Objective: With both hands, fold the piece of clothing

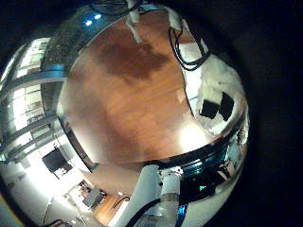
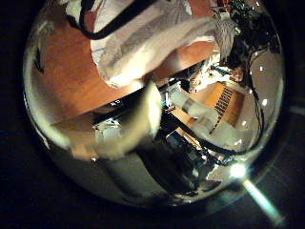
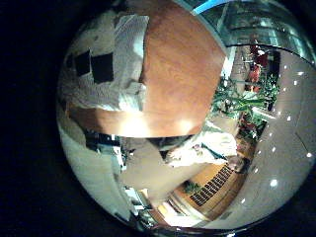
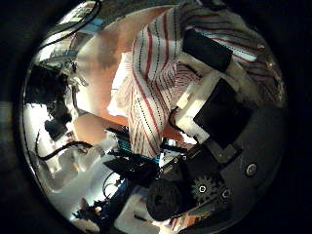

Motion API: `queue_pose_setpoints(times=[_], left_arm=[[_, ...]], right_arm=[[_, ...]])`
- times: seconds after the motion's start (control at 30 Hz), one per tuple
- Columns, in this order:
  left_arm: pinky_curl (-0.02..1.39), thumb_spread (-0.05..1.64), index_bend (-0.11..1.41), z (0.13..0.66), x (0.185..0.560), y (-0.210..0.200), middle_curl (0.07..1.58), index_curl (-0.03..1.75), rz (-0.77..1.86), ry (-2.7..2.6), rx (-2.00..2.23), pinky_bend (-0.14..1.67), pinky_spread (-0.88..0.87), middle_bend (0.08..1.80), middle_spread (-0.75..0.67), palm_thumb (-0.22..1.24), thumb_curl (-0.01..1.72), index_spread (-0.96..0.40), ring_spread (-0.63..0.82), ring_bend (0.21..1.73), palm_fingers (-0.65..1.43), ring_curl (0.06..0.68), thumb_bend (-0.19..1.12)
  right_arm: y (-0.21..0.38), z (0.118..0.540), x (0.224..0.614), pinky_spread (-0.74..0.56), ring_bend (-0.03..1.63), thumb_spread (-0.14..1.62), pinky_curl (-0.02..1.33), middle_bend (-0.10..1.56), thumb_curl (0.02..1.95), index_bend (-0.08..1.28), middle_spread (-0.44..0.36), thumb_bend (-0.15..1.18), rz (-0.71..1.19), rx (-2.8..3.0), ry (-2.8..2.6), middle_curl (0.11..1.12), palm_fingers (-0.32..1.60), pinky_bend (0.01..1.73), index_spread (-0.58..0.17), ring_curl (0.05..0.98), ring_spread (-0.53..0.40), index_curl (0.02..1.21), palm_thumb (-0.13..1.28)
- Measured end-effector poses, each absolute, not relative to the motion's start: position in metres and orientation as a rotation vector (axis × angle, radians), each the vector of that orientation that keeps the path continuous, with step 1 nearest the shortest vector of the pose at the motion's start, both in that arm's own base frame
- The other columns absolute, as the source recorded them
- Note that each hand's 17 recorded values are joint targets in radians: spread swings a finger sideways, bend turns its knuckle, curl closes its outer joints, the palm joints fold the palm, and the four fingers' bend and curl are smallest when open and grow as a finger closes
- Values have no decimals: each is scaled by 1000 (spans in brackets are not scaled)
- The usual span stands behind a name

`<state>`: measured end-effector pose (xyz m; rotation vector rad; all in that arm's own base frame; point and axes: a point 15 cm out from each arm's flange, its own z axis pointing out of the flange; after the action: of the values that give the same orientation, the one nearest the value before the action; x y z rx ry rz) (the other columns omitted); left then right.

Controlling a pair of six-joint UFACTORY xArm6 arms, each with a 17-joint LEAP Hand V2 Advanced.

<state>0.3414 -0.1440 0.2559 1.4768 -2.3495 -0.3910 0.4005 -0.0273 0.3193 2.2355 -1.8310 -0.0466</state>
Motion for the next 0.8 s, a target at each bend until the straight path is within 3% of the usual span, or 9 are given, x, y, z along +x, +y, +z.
queue_pose_setpoints(times=[0.2, 0.33, 0.57, 0.8], left_arm=[[599, 1051, 198, 242, 317, -164, 628, 761, -215, -2393, 1490, 1111, -438, 535, -159, -11, 234, -239, -266, 1113, 115, 458, -33], [575, 998, 194, 234, 310, -180, 596, 717, -145, -2444, 1509, 1028, -359, 493, -86, 26, 258, -195, -204, 1064, 137, 427, -20], [547, 992, 268, 212, 287, -215, 584, 700, -28, -2523, 1522, 928, -314, 496, -142, 129, 290, -227, -206, 999, 265, 396, -14], [536, 999, 193, 197, 295, -209, 544, 621, -77, -2545, 1561, 827, -108, 371, -64, 152, 299, -163, -71, 927, 60, 372, -25]], right_arm=[[-27, 321, 404, -211, 1380, 1289, 789, 1233, 525, 890, -160, -8, -47, 2234, -1828, 846, 1059, 1316, -354, 713, -209, 979, 917], [-27, 323, 405, -214, 1377, 1290, 805, 1233, 525, 881, -160, -9, -75, 2217, -1819, 845, 1061, 1304, -358, 715, -210, 991, 919], [-27, 324, 405, -219, 1373, 1290, 830, 1232, 524, 869, -160, -9, -84, 2210, -1818, 843, 1063, 1286, -363, 719, -210, 1007, 920], [-26, 325, 402, -225, 1365, 1292, 856, 1231, 528, 858, -160, -6, -98, 2205, -1811, 842, 1064, 1269, -368, 724, -213, 1023, 931]])
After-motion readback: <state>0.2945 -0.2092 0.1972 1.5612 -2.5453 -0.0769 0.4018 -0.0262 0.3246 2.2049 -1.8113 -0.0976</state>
